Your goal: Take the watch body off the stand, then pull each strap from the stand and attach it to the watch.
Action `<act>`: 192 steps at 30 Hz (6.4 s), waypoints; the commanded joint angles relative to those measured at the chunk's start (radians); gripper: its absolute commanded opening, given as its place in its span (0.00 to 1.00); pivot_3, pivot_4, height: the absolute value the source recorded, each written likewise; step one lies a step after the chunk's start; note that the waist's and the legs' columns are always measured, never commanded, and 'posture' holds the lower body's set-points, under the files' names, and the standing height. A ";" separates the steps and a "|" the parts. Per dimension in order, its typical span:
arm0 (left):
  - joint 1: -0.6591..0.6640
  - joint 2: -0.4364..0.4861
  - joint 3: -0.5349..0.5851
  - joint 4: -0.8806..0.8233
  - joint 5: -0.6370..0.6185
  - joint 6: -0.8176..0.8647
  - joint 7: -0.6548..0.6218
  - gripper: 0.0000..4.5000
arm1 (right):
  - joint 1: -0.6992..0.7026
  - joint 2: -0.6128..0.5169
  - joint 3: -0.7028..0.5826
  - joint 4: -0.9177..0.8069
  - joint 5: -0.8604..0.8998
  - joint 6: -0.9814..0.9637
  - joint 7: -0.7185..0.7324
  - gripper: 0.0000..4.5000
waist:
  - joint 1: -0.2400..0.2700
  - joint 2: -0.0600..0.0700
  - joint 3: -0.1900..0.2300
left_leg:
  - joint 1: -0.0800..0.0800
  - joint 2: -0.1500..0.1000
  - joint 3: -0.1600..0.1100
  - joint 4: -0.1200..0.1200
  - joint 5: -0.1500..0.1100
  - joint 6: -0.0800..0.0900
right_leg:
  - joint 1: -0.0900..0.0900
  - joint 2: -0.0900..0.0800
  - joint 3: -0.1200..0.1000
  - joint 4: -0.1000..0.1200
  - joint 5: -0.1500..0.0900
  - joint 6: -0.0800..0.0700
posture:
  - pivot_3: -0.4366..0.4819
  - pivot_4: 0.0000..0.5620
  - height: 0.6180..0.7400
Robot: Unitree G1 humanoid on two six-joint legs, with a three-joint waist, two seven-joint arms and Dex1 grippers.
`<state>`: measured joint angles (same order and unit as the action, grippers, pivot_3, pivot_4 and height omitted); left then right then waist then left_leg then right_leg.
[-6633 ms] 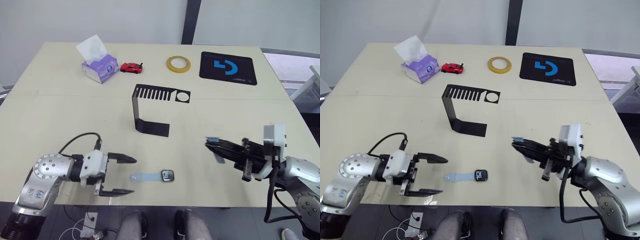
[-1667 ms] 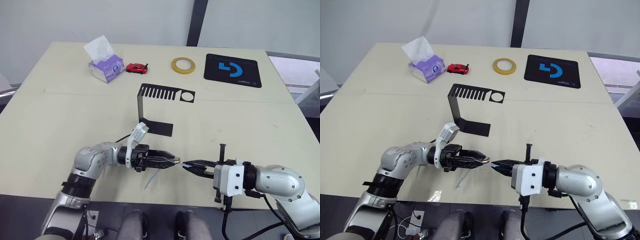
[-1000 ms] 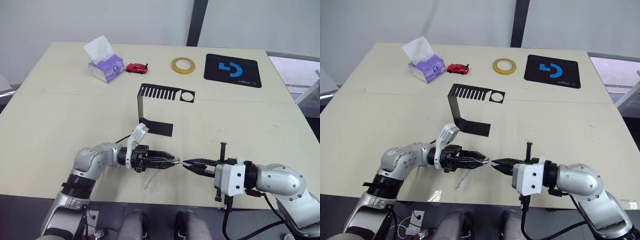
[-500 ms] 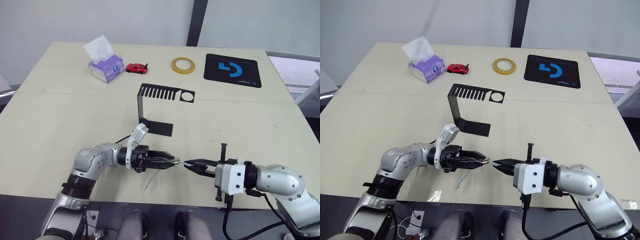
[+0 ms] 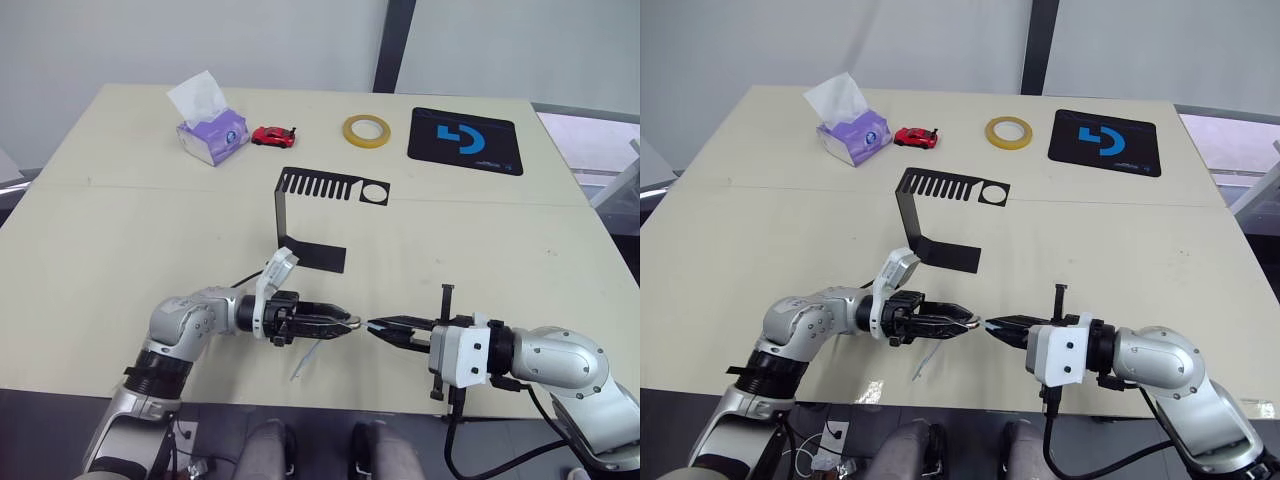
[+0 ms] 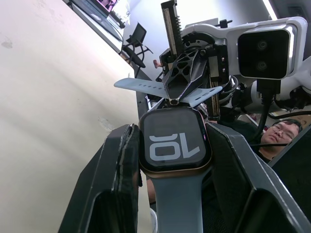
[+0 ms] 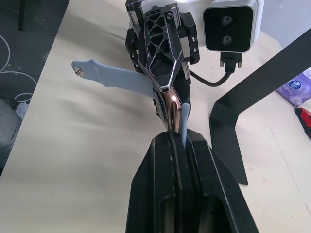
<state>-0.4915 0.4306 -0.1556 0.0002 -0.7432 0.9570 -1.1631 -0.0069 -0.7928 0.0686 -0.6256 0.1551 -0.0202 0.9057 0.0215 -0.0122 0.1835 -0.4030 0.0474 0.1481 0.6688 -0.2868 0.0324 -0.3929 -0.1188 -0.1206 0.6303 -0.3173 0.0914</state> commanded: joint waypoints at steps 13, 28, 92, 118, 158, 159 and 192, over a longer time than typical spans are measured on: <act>0.005 -0.006 0.019 -0.029 -0.024 -0.010 -0.007 0.37 | 0.016 -0.002 -0.013 -0.011 0.004 -0.045 0.012 0.00 | 0.000 0.000 0.000 | 0.000 0.000 0.000 0.000 0.000 0.000 | 0.000 0.000 0.000 0.000 0.000 0.000 | 0.48 0.27 1.00; 0.013 -0.004 0.015 -0.047 -0.026 -0.007 -0.005 0.37 | 0.005 0.006 -0.001 -0.002 -0.008 -0.033 0.004 0.00 | 0.000 0.000 0.000 | 0.000 0.000 0.000 0.000 0.000 0.000 | 0.000 0.000 0.000 0.000 0.000 0.000 | 0.48 0.27 1.00; 0.016 -0.058 0.049 -0.090 -0.053 0.085 0.119 0.37 | -0.031 0.012 0.051 -0.013 -0.102 -0.002 -0.013 0.00 | 0.000 0.000 0.000 | 0.000 0.000 0.000 0.001 0.000 0.000 | 0.000 0.000 0.001 0.001 0.000 0.000 | 0.48 0.27 1.00; 0.008 -0.046 0.005 -0.127 -0.020 0.103 0.170 0.37 | -0.041 0.017 0.053 -0.022 -0.112 0.031 -0.007 0.00 | 0.000 0.000 0.000 | 0.000 0.000 0.000 0.001 0.000 0.000 | 0.000 0.000 0.001 0.001 0.000 0.000 | 0.48 0.27 1.00; -0.002 -0.043 -0.019 -0.156 -0.015 0.116 0.225 0.37 | -0.081 0.013 0.095 -0.049 -0.136 0.177 0.007 0.00 | 0.000 0.000 0.000 | 0.000 0.000 0.000 0.001 0.000 0.000 | 0.000 0.000 0.001 0.001 0.000 0.000 | 0.48 0.27 1.00; -0.002 -0.044 -0.019 -0.156 -0.015 0.116 0.227 0.37 | -0.084 0.014 0.097 -0.049 -0.138 0.180 0.006 0.00 | 0.000 0.000 0.000 | 0.000 0.000 0.000 0.001 0.000 0.000 | 0.000 0.000 0.001 0.001 0.000 0.000 | 0.48 0.27 1.00; -0.004 -0.047 -0.022 -0.166 -0.030 0.152 0.231 0.37 | -0.131 0.027 0.128 -0.045 -0.165 0.227 -0.003 0.00 | 0.000 0.000 0.000 | 0.000 0.000 0.000 0.001 0.000 0.000 | 0.000 0.000 0.001 0.001 0.000 0.000 | 0.48 0.27 1.00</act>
<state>-0.4830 0.4058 -0.1409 -0.1057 -0.7364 1.0979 -0.9083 -0.1117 -0.7779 0.1936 -0.6260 -0.0113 0.2184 0.9156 0.0211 -0.0123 0.1835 -0.4030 0.0477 0.1482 0.6699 -0.2867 0.0323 -0.3932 -0.1185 -0.1197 0.6313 -0.3173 0.0914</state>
